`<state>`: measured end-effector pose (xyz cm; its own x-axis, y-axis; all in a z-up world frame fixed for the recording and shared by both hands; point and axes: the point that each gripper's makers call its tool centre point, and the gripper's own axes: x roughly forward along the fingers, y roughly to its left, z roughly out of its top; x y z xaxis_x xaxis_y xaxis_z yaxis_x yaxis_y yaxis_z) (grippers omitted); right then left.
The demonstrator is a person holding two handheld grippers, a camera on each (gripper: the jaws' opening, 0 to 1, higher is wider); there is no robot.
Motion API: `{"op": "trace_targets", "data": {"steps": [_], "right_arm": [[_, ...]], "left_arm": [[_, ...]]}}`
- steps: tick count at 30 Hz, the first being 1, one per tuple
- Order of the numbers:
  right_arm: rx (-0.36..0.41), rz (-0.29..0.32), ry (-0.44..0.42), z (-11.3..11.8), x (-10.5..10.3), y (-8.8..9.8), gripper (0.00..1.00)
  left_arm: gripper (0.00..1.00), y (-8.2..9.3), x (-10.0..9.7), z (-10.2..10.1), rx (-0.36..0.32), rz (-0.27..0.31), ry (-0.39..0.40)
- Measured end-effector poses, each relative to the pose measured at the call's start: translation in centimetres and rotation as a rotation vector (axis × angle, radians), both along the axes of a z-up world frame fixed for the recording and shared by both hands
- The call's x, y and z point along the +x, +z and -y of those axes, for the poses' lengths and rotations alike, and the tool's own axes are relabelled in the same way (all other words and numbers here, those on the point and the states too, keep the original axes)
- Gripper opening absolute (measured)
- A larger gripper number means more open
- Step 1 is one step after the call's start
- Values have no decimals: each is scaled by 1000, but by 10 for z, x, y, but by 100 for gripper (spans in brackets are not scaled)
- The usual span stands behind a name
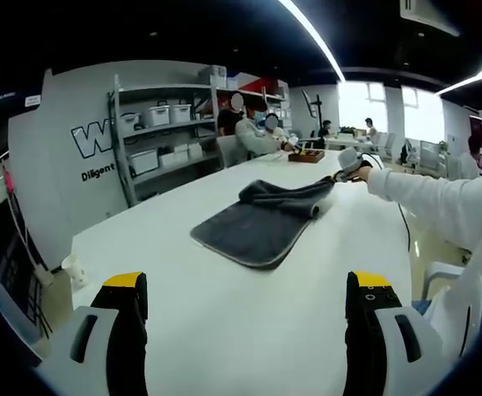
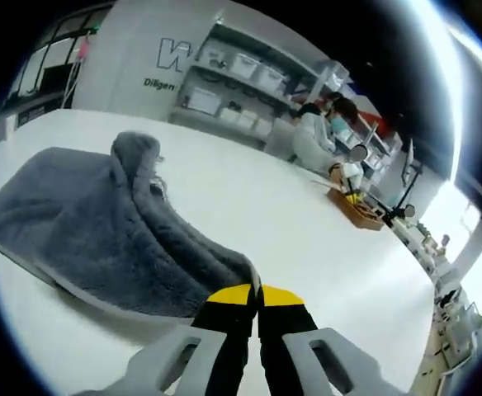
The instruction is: Open the folded towel by lifting each exposed corner and separating the folded layers until the towel lies flat within the target outline without major curled edges
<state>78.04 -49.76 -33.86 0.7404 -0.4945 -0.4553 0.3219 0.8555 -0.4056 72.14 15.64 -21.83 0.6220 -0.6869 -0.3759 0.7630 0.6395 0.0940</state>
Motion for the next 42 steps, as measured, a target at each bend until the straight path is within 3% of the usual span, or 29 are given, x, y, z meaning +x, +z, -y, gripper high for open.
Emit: {"op": "trace_targets", "data": {"steps": [13, 21, 34, 42], "right_arm": [[1, -7, -41, 16, -16, -3, 0], [-2, -18, -87, 37, -28, -1, 0], [2, -28, -174, 76, -58, -5, 0], [18, -37, -209, 90, -82, -22, 0]], "left_arm": [[99, 1, 4, -6, -12, -4, 8], [99, 15, 18, -19, -12, 1, 5], [99, 0, 2, 3, 7, -5, 10], [99, -4, 0, 4, 15, -8, 15]]}}
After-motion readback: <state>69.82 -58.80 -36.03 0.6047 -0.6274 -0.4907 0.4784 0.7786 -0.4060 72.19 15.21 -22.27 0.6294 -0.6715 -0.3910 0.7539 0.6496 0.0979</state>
